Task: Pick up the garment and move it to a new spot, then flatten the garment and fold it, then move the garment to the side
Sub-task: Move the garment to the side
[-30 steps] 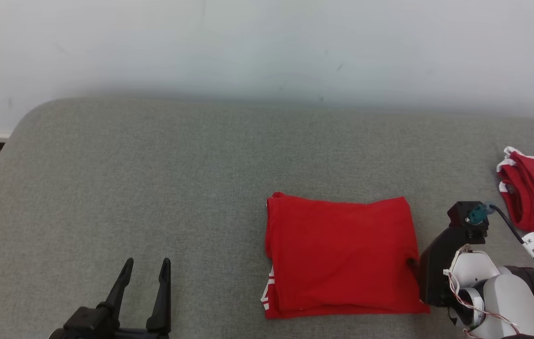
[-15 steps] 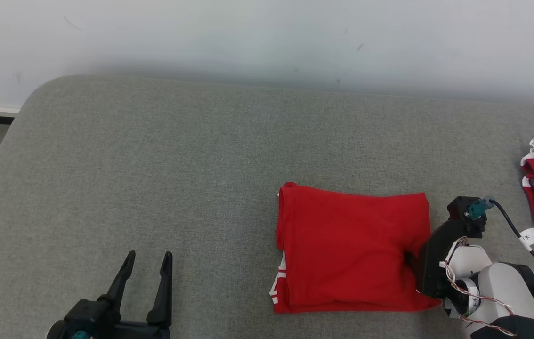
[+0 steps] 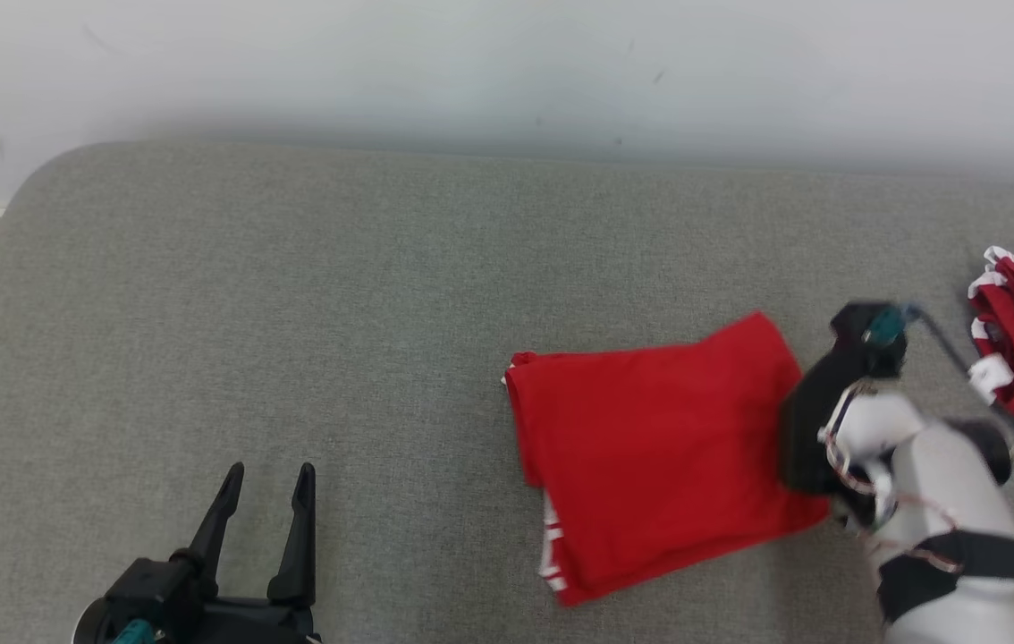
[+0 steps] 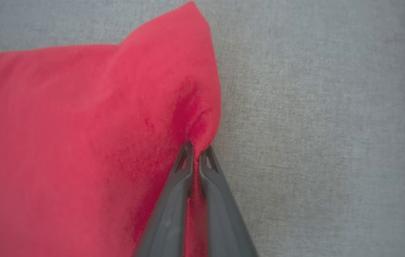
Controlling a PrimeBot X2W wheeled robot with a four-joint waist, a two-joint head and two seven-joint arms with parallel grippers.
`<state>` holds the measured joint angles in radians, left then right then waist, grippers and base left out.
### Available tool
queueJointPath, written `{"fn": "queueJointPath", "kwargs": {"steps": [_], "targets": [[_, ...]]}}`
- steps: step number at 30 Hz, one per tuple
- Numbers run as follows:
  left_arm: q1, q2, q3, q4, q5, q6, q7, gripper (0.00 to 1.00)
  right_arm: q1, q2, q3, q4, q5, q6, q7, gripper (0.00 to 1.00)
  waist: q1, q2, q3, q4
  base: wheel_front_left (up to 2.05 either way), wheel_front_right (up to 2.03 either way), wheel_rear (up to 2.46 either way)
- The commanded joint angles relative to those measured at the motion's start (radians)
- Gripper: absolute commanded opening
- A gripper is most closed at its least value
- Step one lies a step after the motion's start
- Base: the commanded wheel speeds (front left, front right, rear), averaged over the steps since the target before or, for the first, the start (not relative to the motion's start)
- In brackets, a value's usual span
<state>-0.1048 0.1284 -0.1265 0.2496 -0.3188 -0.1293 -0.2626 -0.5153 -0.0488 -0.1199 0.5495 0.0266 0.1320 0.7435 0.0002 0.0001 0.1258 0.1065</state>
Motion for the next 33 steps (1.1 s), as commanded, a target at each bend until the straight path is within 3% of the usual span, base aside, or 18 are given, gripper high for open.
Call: {"fn": "queueJointPath", "kwargs": {"steps": [1,10,17,25,33], "targets": [[-0.018,0.0,0.001,-0.008,-0.009,-0.002,-0.003,1.0,-0.048,-0.02,-0.013,-0.012,-0.028,-0.003,0.017,0.0,-0.0002,-0.0001,0.01,-0.011,0.0,0.0,0.0],[-0.035,0.0,0.004,-0.037,-0.009,-0.002,-0.003,1.0,-0.218,-0.139,-0.077,-0.084,-0.087,-0.003,0.145,0.0,-0.0002,-0.0001,0.049,-0.04,0.0,0.0,0.0],[-0.06,0.0,-0.007,-0.053,-0.003,-0.002,-0.003,1.0,-0.273,-0.218,-0.194,-0.209,-0.121,-0.003,0.192,0.0,-0.0002,-0.0001,0.107,-0.061,0.0,0.0,0.0],[-0.082,0.008,-0.02,-0.057,-0.01,-0.002,-0.003,1.0,-0.276,-0.259,-0.332,-0.248,-0.187,-0.003,0.174,0.0,-0.0002,-0.0001,0.145,-0.055,0.0,0.0,0.0],[-0.099,0.028,-0.038,-0.056,-0.002,-0.002,-0.003,1.0,-0.264,-0.317,-0.448,-0.221,-0.301,-0.003,0.084,0.0,-0.0002,-0.0001,0.199,-0.033,0.0,0.0,0.0]]}}
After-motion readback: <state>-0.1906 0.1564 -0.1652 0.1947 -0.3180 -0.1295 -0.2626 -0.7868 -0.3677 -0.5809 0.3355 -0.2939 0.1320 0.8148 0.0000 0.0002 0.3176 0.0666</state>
